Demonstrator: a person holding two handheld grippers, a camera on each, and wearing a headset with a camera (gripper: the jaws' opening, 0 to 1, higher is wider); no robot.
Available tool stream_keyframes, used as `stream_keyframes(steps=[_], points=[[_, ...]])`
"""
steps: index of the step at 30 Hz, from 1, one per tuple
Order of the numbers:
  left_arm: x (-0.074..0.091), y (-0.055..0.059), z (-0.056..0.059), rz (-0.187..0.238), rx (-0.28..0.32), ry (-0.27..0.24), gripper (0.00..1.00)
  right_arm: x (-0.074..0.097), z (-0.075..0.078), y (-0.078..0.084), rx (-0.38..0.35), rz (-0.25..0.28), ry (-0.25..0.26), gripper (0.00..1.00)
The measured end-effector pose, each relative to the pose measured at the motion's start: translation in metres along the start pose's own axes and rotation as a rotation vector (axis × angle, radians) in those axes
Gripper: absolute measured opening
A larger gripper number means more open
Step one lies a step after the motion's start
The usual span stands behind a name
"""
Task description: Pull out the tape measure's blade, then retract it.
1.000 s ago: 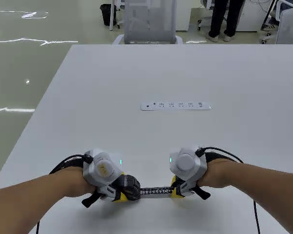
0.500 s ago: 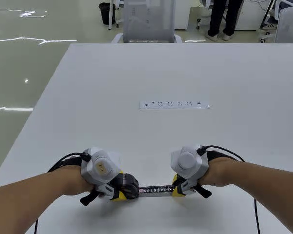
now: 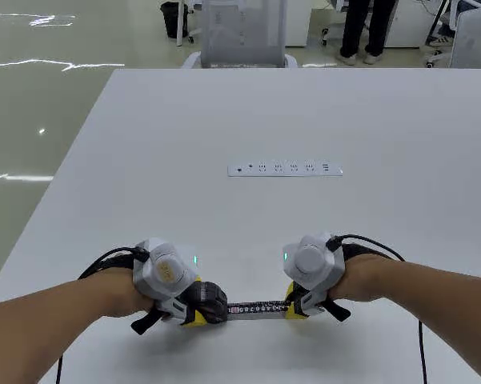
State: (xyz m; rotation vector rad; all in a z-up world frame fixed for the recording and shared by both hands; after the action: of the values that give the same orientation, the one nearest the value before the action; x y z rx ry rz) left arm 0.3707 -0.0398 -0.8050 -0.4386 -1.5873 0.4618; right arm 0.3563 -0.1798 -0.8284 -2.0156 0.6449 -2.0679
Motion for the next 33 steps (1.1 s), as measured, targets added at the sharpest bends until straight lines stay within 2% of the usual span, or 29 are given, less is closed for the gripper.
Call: stream_keyframes(steps=[33], points=[[0.000, 0.000, 0.000, 0.005, 0.002, 0.000, 0.33, 0.007, 0.001, 0.014, 0.003, -0.012, 0.002, 0.12]])
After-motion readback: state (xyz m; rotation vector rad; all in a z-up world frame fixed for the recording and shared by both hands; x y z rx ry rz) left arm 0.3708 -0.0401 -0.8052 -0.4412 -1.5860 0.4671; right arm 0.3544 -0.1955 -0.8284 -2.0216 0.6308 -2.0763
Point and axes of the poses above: the centre of the closed fingertips' face, and the gripper's own axes: x roughly backward along the fingers, z roughly to its right, y roughly out of its underside, the point moved 1 cm from there along x, roughly backward along the fingers, and after that the axes turned 1 degree about y, right-handed, at the moved point
